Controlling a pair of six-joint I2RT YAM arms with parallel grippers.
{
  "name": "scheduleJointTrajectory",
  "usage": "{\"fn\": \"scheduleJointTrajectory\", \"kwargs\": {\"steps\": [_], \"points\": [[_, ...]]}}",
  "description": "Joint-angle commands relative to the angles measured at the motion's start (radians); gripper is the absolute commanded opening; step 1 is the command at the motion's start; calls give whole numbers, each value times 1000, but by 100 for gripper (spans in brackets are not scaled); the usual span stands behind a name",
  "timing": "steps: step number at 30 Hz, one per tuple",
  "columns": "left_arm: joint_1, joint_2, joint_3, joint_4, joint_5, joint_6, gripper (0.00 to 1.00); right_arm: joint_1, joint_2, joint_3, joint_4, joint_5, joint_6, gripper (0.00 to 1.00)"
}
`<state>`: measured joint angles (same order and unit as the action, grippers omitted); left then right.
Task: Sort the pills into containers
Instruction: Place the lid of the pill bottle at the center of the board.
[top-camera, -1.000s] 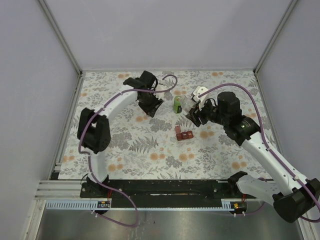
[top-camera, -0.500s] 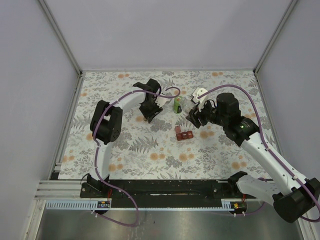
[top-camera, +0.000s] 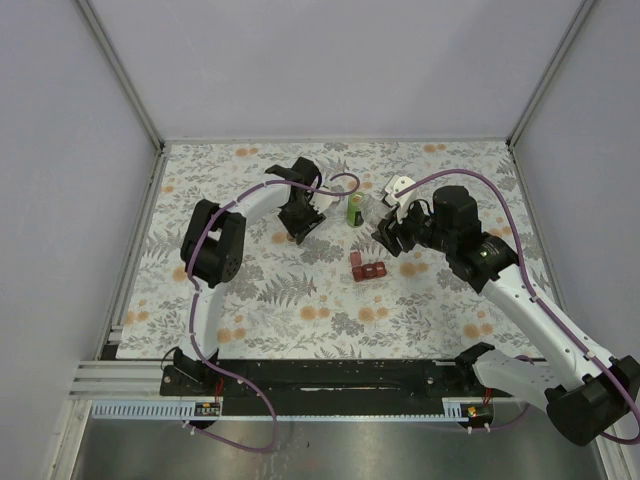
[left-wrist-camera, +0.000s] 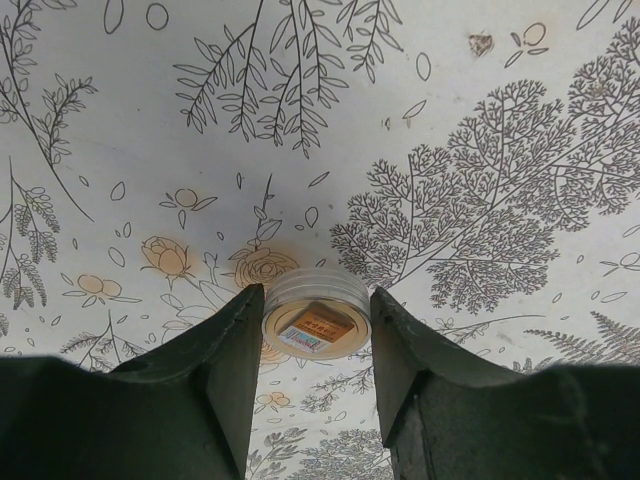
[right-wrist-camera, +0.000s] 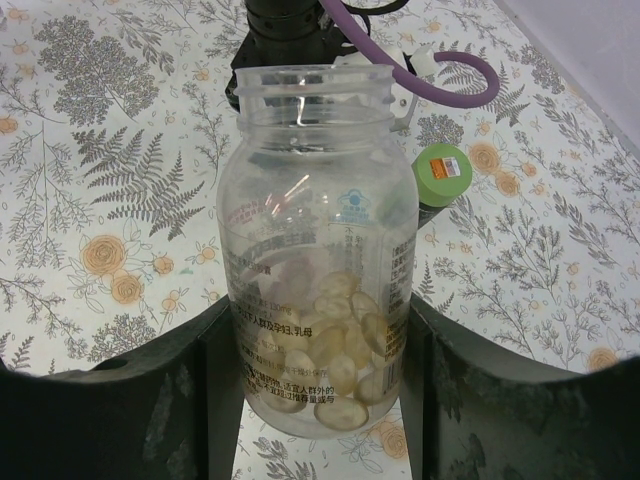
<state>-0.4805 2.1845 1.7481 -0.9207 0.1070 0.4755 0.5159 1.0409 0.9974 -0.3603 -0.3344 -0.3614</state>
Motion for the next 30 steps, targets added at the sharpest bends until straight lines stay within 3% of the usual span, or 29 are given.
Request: {"fn": "scheduleJointTrajectory", "kwargs": {"steps": [1, 13, 21, 30], "points": [[6, 1, 10, 26, -9, 17, 47, -4, -18, 0, 41, -17, 1, 0], [6, -28, -38, 57, -9, 17, 75, -4, -12, -11, 11, -28, -7, 0], [20, -172, -56, 77, 75, 5, 97, -5, -25, -63, -23, -25, -19, 0], [40, -322, -123, 129, 204, -51, 99, -19, -1, -106, -98, -29, -65, 0]]}}
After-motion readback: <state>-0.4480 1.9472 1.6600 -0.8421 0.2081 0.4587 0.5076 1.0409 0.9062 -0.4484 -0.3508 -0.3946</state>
